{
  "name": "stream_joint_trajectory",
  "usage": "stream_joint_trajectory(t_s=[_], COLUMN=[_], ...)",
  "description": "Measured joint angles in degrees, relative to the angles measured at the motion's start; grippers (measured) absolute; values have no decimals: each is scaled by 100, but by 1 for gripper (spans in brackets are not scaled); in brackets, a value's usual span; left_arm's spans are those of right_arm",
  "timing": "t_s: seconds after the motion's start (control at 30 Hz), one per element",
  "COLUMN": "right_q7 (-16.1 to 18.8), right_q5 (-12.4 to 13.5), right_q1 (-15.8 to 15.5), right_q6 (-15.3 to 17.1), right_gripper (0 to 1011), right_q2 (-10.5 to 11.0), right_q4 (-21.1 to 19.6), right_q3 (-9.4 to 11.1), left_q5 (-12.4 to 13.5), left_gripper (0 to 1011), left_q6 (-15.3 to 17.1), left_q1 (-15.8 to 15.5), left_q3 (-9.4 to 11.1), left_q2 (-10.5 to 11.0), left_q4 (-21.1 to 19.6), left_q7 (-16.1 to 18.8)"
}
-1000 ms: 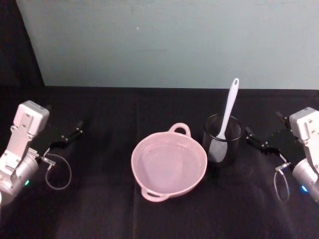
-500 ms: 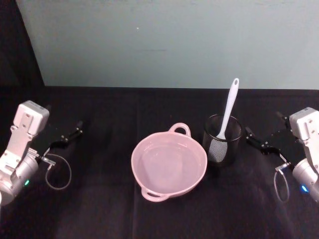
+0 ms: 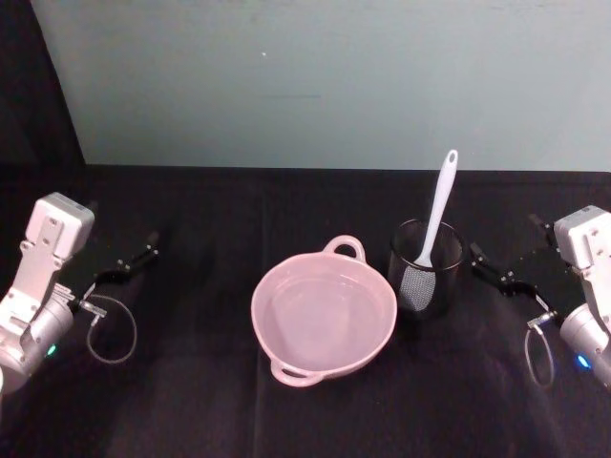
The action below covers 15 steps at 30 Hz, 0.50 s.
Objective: Use the one hand to pick up the spoon and stir the clear water in the bowl.
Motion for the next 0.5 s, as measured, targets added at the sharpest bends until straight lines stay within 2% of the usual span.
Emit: stream_joint_trajectory(t_s=[0.37,0.5], right_q7=[0,-1], right_q5=[0,26], right_q1=[0,-116], right_q6=[0,-17], right_gripper=[1003,1003], right_q2=[0,-5], right_q4=[0,-96], right_q3=[0,116], left_q5=[0,0], left_gripper=[1005,1005], left_q6=[0,0], left_q1=[0,0], left_q3=[0,0], left_q2=[0,0], left_q4=[0,0], left_q7=[0,0])
